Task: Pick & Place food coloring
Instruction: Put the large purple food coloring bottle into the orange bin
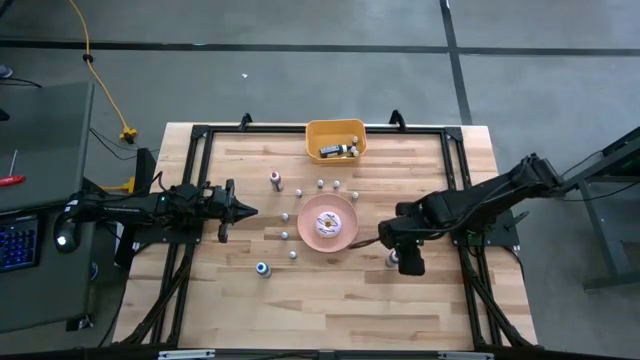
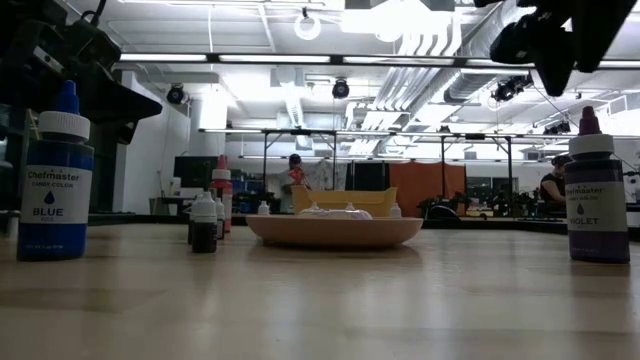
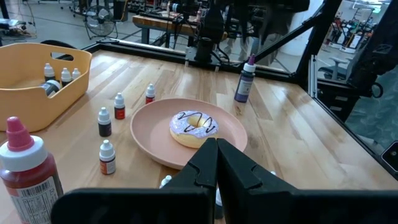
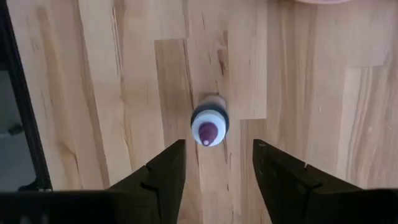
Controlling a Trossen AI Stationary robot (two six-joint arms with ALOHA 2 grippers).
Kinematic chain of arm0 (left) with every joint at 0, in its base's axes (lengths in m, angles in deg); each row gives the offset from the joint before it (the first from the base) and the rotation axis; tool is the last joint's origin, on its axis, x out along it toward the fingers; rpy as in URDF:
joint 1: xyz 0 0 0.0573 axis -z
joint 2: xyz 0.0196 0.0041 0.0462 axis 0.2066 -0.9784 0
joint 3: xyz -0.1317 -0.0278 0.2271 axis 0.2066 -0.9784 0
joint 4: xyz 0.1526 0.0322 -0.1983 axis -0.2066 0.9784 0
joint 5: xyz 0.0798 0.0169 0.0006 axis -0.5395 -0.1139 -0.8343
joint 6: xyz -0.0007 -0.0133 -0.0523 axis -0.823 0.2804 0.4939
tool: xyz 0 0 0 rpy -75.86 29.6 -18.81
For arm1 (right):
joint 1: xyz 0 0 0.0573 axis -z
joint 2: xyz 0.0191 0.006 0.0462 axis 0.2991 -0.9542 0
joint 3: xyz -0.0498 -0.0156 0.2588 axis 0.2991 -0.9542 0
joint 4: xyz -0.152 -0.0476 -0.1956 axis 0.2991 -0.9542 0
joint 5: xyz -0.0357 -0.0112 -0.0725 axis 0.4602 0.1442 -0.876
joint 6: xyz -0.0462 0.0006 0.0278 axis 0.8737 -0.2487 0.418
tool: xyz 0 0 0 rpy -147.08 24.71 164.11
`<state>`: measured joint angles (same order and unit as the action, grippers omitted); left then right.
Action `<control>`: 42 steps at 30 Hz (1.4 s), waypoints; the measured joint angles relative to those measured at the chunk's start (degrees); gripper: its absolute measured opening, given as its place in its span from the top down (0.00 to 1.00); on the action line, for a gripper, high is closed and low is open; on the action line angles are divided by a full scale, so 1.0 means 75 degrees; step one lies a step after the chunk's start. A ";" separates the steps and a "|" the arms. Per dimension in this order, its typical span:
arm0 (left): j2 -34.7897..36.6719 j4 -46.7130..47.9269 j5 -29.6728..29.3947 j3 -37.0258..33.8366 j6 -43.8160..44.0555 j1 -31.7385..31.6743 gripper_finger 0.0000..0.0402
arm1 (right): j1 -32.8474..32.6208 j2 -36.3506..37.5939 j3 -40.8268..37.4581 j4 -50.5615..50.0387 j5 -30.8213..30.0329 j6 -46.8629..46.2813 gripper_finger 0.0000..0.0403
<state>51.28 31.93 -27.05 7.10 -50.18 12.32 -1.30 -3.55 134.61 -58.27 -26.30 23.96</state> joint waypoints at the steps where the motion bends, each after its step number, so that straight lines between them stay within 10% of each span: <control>1: 0.0002 0.0000 0.0000 0.0000 -0.0002 0.0000 1.00 | -0.0026 -0.0039 0.0000 0.0005 -0.0036 -0.0109 0.54; 12: 0.0003 0.0000 0.0003 -0.0001 -0.0002 -0.0002 1.00 | -0.0235 -0.0421 -0.0164 0.0693 -0.0192 -0.1381 0.36; 42: 0.0003 0.0000 0.0003 0.0001 0.0001 0.0001 1.00 | 0.0096 -0.0427 -0.1501 0.1510 0.0426 -0.5342 0.43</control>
<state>51.30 31.93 -27.03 7.11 -50.17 12.33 -0.58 -6.75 123.36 -46.95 -23.10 -16.11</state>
